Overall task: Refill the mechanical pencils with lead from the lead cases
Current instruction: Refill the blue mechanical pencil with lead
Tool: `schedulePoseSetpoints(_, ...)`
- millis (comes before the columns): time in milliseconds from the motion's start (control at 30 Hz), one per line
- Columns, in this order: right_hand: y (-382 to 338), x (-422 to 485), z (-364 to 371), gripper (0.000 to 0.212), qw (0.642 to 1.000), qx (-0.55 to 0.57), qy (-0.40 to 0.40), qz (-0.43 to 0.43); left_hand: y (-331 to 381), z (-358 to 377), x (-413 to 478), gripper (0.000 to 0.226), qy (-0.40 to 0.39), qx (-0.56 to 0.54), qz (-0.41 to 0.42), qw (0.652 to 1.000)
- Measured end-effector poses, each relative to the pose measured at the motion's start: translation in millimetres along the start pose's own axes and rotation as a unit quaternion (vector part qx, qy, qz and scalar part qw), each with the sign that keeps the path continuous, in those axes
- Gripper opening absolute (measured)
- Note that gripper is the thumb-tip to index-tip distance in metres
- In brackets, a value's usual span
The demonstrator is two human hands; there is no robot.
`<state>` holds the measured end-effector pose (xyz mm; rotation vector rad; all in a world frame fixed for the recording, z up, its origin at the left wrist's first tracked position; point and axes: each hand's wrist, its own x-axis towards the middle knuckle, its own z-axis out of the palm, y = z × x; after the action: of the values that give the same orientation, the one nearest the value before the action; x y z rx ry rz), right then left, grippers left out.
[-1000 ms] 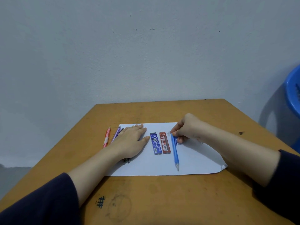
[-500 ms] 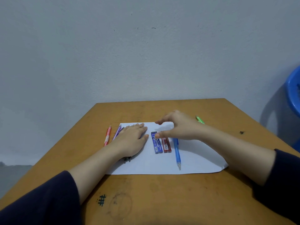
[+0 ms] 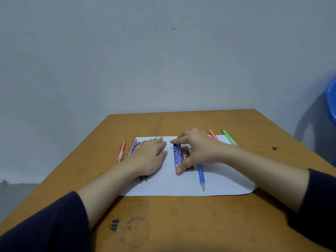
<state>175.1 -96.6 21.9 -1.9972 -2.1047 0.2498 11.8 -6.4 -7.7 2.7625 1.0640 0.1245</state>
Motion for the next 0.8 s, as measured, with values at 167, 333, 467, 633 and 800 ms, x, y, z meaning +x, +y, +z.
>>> schedulePoseSetpoints(167,-3.0,-2.2,-3.8,0.056,0.966,0.227,0.116,0.049,-0.6,1.0,-0.3,0.048,0.033,-0.039,-0.007,0.999)
schedulePoseSetpoints(333,-2.1,-6.6,-9.3,0.028,0.887,0.418,0.186,0.069,8.9,-8.8,-9.0,0.041,0.167,-0.138,0.009,0.976)
schedulePoseSetpoints(467,-6.0,-7.6,-13.6,0.026,0.835,0.492,0.238,0.064,17.6,-14.0,-16.7,0.036,0.261,-0.219,0.052,0.939)
schedulePoseSetpoints(633,-10.2,-9.1,-15.0,0.026,0.777,0.574,0.253,0.046,19.8,-10.9,-16.3,0.039,0.368,-0.174,0.147,0.902)
schedulePoseSetpoints(800,-7.7,-11.0,-17.4,0.037,0.795,0.564,0.223,-0.004,12.0,-13.7,-10.4,0.032,0.411,-0.137,0.173,0.885)
